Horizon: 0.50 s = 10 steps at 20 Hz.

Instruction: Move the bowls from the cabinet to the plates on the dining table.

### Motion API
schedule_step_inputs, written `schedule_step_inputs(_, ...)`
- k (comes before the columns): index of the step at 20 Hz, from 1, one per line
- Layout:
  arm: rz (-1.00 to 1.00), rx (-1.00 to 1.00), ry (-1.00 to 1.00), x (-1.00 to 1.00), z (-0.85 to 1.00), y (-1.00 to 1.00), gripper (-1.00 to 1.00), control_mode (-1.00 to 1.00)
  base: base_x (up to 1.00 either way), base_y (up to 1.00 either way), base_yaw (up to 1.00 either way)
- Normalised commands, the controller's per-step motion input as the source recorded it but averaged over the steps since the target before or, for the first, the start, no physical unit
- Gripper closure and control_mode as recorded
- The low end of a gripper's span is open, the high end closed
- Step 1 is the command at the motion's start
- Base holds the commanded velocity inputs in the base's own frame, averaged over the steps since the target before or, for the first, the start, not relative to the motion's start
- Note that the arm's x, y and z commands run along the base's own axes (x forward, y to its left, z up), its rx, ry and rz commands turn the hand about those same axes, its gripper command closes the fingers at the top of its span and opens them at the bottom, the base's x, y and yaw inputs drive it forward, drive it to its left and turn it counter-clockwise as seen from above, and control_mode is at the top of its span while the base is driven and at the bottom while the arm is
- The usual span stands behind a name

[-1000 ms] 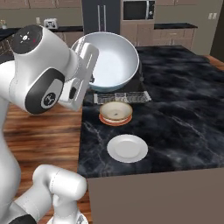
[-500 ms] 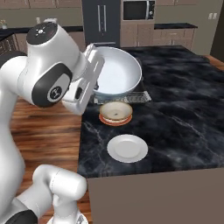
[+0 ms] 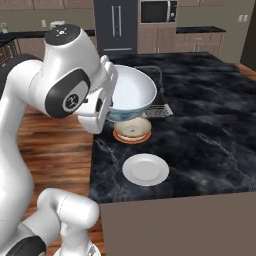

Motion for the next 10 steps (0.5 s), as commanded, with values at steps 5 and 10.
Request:
schedule_step_inputs(5, 0.13, -0.11, -0.08, -0.01, -0.16, 0.00, 1.00, -1.00, 0.00, 0.00, 0.00)
schedule_step_inputs(10, 0.10, -0.13, -0.01, 0.00, -0.08, 0.00, 1.00, -1.00, 0.00, 0.00, 0.00)
